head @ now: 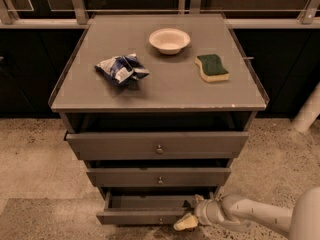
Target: Open bottom drawer
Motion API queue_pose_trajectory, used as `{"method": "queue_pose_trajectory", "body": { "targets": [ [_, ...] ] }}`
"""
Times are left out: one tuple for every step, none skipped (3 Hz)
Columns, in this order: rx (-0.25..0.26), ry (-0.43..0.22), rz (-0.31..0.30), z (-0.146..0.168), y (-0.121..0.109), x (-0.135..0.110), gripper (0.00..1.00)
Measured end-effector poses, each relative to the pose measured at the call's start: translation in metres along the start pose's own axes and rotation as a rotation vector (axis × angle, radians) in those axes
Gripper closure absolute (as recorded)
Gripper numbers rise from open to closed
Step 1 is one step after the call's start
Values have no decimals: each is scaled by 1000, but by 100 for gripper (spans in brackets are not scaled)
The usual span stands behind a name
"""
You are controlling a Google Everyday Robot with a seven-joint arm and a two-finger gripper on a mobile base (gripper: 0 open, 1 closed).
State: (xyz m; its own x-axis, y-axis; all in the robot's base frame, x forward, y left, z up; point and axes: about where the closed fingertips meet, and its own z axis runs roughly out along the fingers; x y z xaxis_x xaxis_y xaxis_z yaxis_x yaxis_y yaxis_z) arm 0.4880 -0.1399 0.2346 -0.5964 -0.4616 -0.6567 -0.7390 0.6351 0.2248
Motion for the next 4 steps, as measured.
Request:
{"method": "queue_pose_trajectory", "body": {
  "targets": [
    [-15, 22, 11, 7, -1, 4, 0],
    [-39, 71, 34, 19, -4, 12, 0],
    [-40, 75, 32, 20, -4, 12, 18],
    [-40, 75, 32, 20, -4, 12, 41]
  ]
}}
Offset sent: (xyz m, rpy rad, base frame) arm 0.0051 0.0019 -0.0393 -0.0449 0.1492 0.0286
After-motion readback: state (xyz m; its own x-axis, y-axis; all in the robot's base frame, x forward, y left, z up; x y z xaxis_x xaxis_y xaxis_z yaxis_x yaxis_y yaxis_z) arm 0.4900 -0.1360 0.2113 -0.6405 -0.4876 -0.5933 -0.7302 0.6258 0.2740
